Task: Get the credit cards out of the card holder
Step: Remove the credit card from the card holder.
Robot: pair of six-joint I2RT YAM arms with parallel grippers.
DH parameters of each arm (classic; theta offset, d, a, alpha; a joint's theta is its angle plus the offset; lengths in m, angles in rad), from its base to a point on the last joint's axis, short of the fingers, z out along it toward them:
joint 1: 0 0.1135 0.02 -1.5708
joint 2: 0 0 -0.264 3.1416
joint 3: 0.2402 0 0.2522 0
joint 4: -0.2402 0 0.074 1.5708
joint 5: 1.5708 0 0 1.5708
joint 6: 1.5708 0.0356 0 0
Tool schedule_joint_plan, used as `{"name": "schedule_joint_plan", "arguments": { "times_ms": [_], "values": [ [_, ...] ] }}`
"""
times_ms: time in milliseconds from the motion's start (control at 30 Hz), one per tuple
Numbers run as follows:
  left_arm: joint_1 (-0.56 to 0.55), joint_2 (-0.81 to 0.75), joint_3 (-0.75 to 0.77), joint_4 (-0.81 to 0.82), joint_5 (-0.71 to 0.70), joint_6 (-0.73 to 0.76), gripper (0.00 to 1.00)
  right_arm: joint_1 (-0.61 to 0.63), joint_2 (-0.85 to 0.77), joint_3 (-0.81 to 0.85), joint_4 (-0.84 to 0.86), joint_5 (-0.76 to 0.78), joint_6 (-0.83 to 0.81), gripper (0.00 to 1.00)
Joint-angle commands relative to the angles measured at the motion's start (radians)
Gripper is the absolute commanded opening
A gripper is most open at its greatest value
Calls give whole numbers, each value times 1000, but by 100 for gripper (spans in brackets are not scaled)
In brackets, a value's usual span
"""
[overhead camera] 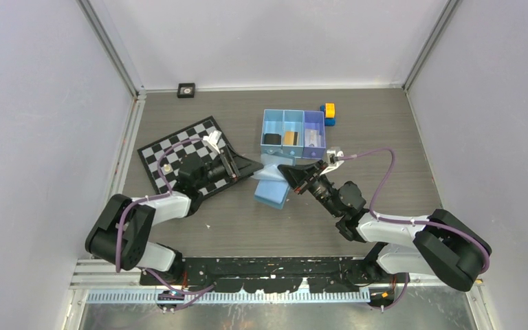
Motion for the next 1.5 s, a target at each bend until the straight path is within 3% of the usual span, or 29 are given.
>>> {"name": "schedule_joint_plan", "arguments": {
  "times_ms": [0,100,200,233,333,433,467,533,600,733,800,1000,1067,1167,1267,1333,1400,1467],
  "values": [
    [-10,22,40,-10,30,33,50,0,-4,45,65,-10,-7,14],
    [-11,17,31,27,28,27,23,0,1,46,66,-5,-3,18],
    [-10,2,32,21,27,37,2,0,6,46,61,11,5,22],
    [-10,-2,32,12,25,41,0,0,6,46,58,21,9,25],
    [-10,-11,34,-9,20,58,0,-1,6,48,39,29,11,39],
    [-9,-27,35,-44,12,77,0,0,4,67,-14,15,19,44],
    [-9,-33,37,-57,9,84,0,-1,3,79,-53,10,20,42],
    [-9,-49,40,-87,0,101,0,0,-1,118,-169,7,19,25],
    [-9,-62,43,-114,-6,119,0,0,-3,171,-305,-3,22,17],
    [-9,-93,51,-194,-22,159,0,0,24,290,-533,-106,-21,17],
    [-9,-105,54,-229,-35,179,0,-2,47,341,-656,-132,-41,24],
    [-9,-111,67,-302,-61,218,0,-19,90,417,-808,-180,-49,33],
    [-9,-106,72,-320,-67,229,0,-35,101,437,-874,-176,-42,28],
    [-9,-97,88,-393,-92,260,0,-76,128,450,-923,-179,-7,7],
    [-9,-81,109,-454,-105,291,0,-123,166,439,-903,-216,44,4],
    [-9,-71,117,-485,-120,304,0,-147,192,426,-870,-250,76,10],
    [-9,-57,124,-513,-139,321,0,-162,218,418,-847,-287,88,24],
    [-9,-36,123,-526,-164,328,0,-174,238,414,-853,-305,91,27]
  ]
}}
